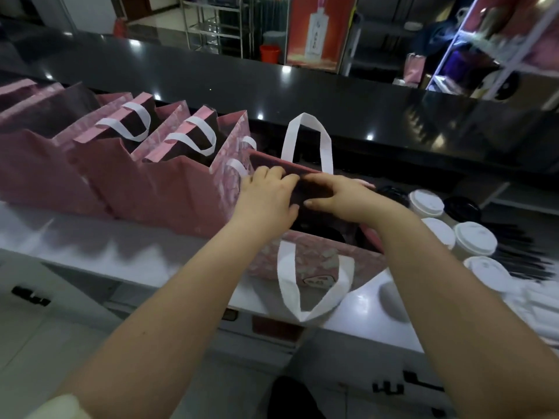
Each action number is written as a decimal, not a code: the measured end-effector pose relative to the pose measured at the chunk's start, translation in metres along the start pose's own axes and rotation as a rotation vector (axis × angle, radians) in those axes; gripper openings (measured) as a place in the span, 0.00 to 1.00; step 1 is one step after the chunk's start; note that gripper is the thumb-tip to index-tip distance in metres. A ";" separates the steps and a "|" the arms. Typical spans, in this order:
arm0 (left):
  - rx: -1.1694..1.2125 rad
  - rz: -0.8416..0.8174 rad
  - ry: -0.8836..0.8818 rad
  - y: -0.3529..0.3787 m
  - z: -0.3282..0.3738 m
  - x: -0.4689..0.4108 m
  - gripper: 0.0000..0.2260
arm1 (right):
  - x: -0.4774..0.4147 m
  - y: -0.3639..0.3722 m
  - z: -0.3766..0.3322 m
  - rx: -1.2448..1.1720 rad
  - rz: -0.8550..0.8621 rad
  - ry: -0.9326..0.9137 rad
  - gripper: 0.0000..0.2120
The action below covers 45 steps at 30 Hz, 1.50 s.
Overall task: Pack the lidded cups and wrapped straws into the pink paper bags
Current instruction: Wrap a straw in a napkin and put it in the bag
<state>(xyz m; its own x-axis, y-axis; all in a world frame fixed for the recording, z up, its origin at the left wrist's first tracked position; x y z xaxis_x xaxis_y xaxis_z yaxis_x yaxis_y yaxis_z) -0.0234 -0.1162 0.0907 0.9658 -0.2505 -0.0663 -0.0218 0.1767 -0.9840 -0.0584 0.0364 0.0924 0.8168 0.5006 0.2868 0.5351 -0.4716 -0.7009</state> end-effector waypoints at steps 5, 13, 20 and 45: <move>0.053 -0.023 0.022 0.007 0.004 -0.004 0.21 | 0.007 0.007 0.005 -0.113 0.003 0.091 0.16; 0.066 -0.084 0.040 0.008 0.005 -0.010 0.23 | 0.023 -0.015 0.022 0.021 0.015 0.140 0.16; -0.020 -0.077 0.102 -0.003 0.047 -0.016 0.21 | 0.059 -0.019 0.028 0.241 0.208 0.119 0.18; -0.024 -0.146 0.385 0.102 0.472 0.023 0.17 | 0.409 -0.072 0.275 0.456 0.495 0.329 0.15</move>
<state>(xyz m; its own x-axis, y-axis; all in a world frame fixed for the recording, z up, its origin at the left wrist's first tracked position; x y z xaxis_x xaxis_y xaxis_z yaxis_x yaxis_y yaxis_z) 0.1180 0.3454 0.0668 0.7919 -0.6102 0.0222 0.0982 0.0914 -0.9910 0.1779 0.4747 0.0808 0.9995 0.0310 -0.0019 0.0044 -0.2016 -0.9794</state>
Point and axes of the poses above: each hand's wrist, its own x-axis away from the middle knuckle, its own y-axis out of the palm, z = x × y, the point moved 4 cm from there along -x, towards the middle knuckle, and after that the axes turned 12 degrees about -z, right-handed, at the moved point
